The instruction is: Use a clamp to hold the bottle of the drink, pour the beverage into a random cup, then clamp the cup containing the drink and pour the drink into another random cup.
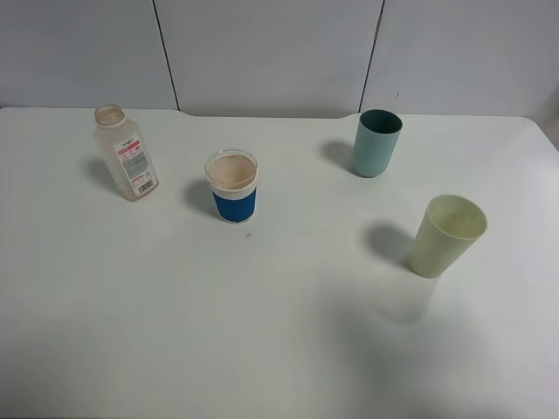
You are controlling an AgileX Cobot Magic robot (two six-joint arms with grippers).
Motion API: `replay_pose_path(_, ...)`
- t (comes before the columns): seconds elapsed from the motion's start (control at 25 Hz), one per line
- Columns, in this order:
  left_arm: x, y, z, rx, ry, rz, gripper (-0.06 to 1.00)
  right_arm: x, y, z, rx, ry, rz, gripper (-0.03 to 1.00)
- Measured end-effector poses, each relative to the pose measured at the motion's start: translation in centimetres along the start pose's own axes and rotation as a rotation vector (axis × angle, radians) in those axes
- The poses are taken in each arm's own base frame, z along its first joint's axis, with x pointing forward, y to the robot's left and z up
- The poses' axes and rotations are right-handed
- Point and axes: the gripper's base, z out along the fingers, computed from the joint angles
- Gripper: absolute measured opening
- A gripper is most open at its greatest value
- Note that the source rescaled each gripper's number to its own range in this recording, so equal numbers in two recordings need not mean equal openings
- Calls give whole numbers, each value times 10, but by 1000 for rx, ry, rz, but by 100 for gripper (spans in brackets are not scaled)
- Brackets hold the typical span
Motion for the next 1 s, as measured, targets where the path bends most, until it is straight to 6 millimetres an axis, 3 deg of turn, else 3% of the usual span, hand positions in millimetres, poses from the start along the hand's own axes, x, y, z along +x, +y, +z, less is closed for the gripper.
replay_pose_path(0.32,0,0,0,0,0,0,100,31,3,15,-25,166,-18,100)
replay_pose_path(1.0,0,0,0,0,0,-1,100,33,1,16,3,184,47,100)
